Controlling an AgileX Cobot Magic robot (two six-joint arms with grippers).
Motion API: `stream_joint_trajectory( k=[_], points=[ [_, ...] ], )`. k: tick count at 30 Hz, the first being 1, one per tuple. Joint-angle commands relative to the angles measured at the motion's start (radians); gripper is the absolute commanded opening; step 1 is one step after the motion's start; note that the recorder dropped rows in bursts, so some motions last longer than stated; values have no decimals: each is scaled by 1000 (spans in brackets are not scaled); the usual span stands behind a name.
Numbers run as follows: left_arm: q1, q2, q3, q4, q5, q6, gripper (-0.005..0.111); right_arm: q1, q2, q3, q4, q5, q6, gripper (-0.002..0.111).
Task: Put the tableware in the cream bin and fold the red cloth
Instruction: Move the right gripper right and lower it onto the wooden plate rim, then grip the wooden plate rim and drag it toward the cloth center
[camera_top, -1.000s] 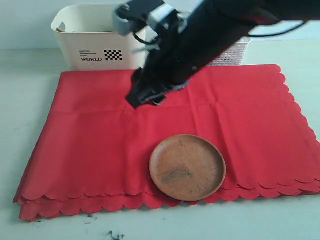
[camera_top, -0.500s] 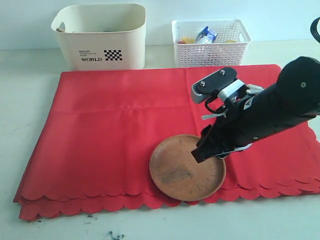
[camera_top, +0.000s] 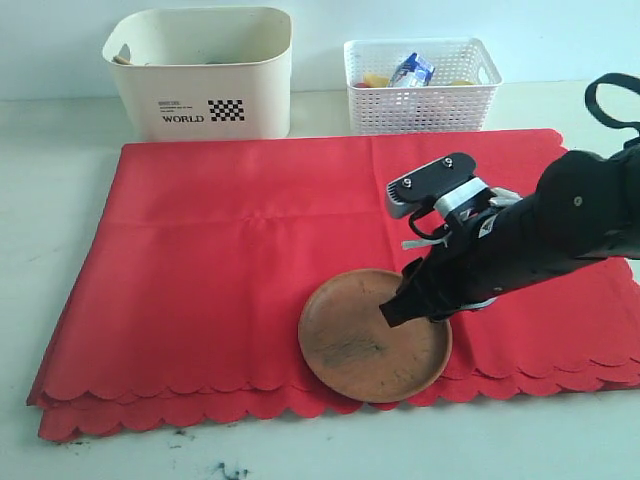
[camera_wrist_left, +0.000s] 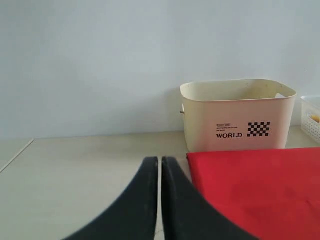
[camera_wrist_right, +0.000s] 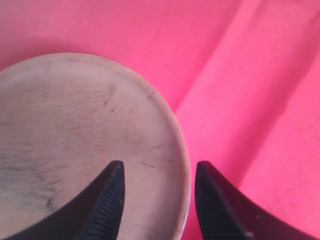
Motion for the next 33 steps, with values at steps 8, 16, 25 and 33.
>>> stream_joint_trajectory(
  k=[8, 16, 25, 33],
  points=[
    [-4, -6, 0, -6, 1, -3, 5, -4, 119, 3, 26, -47, 5, 42],
    [-4, -6, 0, -6, 1, -3, 5, -4, 119, 3, 30, -34, -12, 0],
    [-4, -6, 0, -6, 1, -3, 5, -4, 7, -11, 63, -37, -12, 0],
    [-4, -6, 0, -6, 1, -3, 5, -4, -34, -184, 63, -14, -12, 0]
  ],
)
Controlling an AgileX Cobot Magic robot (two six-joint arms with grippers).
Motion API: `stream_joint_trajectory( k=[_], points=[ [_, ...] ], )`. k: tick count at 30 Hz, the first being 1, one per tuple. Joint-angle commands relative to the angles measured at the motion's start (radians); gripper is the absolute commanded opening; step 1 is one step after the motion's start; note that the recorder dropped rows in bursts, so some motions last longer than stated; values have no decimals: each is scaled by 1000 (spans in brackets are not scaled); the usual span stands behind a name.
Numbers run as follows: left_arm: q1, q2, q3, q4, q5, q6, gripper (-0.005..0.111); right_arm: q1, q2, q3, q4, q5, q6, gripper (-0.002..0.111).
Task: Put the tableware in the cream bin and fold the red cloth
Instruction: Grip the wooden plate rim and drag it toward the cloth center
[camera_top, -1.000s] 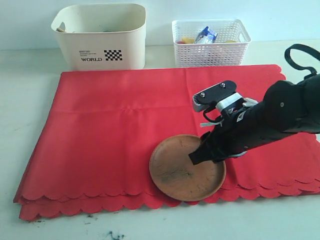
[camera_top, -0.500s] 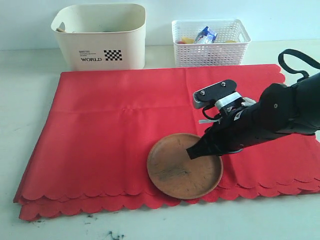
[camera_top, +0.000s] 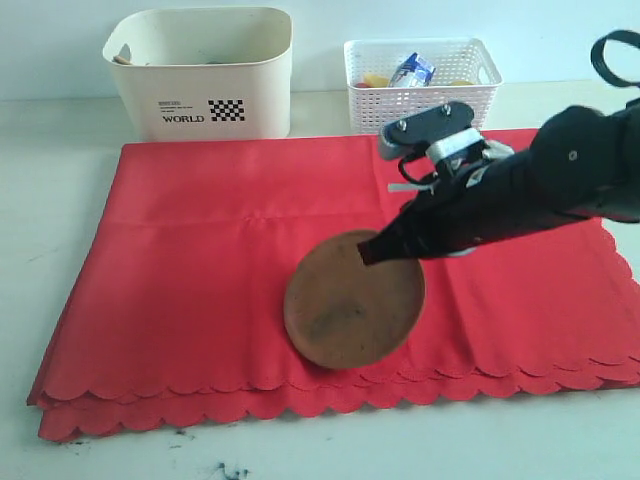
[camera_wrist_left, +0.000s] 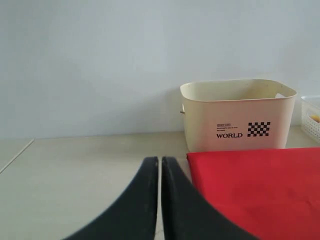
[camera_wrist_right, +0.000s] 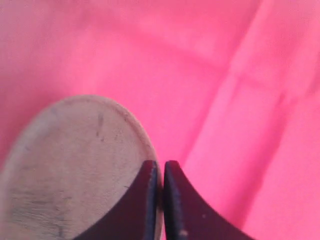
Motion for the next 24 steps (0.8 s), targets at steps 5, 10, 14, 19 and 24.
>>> stream_joint_trajectory(
  k=[5, 10, 14, 19, 24],
  points=[
    [-4, -6, 0, -6, 1, -3, 5, -84, 20, -235, -1, 92, -11, 0],
    [-4, -6, 0, -6, 1, -3, 5, -184, 119, -246, -16, 311, -66, 0],
    [-4, -6, 0, -6, 1, -3, 5, -262, 241, -255, 313, 609, -488, 0],
    [-4, -6, 0, -6, 1, -3, 5, -335, 296, -286, 570, 742, -667, 0],
    [-4, -6, 0, -6, 1, -3, 5, -336, 294, -287, 412, 619, -480, 12]
  ],
)
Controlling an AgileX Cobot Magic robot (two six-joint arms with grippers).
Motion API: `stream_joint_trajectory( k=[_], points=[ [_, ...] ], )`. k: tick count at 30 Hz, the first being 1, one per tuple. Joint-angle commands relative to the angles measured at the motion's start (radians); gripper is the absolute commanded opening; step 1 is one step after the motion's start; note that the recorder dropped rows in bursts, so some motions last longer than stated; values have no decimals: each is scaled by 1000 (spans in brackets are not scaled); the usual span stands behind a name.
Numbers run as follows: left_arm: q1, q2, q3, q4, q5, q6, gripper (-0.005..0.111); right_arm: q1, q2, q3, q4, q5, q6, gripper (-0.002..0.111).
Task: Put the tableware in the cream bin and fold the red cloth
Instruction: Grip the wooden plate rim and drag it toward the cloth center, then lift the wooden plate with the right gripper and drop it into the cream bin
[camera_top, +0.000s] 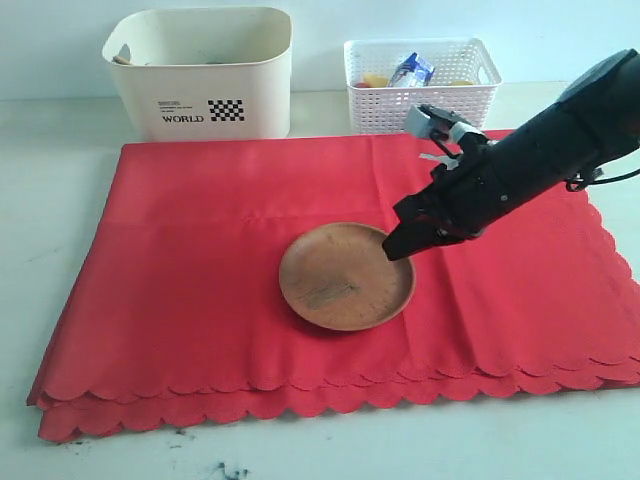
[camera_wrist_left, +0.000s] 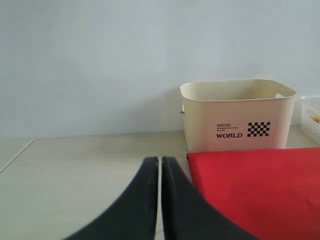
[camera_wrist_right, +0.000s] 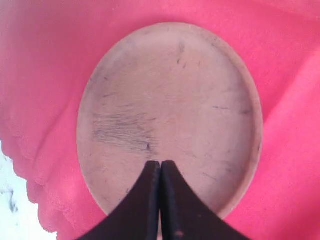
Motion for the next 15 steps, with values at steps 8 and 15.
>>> stream_joint_trajectory(
  k=[8, 15],
  points=[
    [-4, -6, 0, -6, 1, -3, 5, -3, 10, -6, -148, -186, 252, 44],
    [-4, -6, 0, -6, 1, -3, 5, 80, 69, -17, -64, -196, 145, 44]
  ],
)
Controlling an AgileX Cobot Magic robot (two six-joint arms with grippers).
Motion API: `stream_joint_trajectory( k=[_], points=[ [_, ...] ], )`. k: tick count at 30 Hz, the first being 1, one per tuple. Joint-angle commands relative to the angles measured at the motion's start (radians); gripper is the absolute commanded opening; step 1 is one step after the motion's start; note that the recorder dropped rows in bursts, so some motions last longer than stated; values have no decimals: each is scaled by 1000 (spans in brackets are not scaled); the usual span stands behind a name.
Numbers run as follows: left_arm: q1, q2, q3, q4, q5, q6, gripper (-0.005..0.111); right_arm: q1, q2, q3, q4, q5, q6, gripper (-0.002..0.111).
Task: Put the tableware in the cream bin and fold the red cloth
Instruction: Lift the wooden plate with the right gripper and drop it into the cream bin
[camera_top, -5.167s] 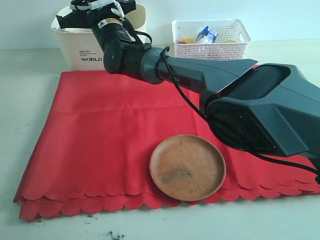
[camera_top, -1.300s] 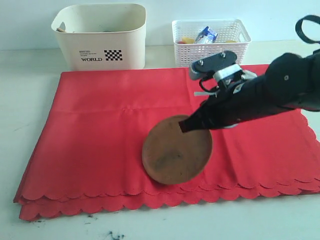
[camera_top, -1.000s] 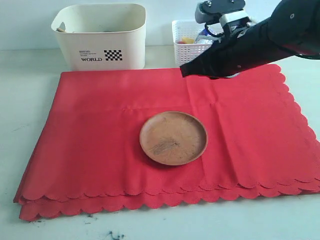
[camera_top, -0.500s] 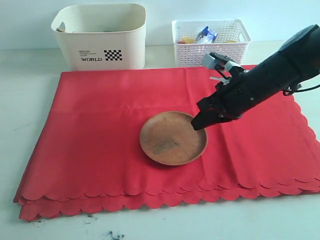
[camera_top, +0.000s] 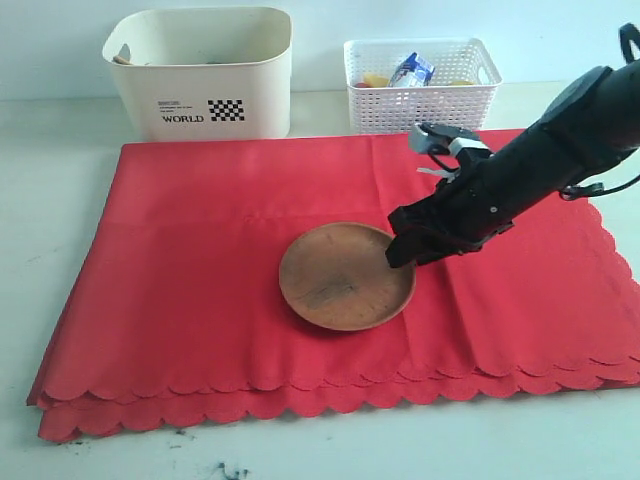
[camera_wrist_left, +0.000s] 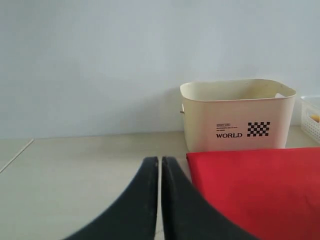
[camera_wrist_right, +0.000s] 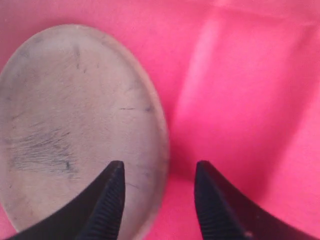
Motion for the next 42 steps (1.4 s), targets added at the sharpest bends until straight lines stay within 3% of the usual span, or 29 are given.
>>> stream_joint_trajectory(
  k=[1, 4, 9, 17, 25, 31, 42],
  points=[
    [-4, -6, 0, -6, 1, -3, 5, 65, 31, -22, 30, -30, -47, 44],
    [-4, -6, 0, -6, 1, -3, 5, 77, 49, -38, 20, -50, -39, 34],
    [-4, -6, 0, -6, 1, -3, 5, 77, 58, -42, 12, -41, -38, -1],
    [-4, -6, 0, -6, 1, -3, 5, 68, -2, -83, 83, 112, -29, 0],
    [-4, -6, 0, -6, 1, -3, 5, -14, -47, -227, 192, 286, -33, 0],
    [-4, -6, 0, -6, 1, -3, 5, -72, -38, -332, 288, 289, -33, 0],
    [-4, -6, 0, -6, 1, -3, 5, -83, 187, -738, 615, 280, -125, 0]
  ],
)
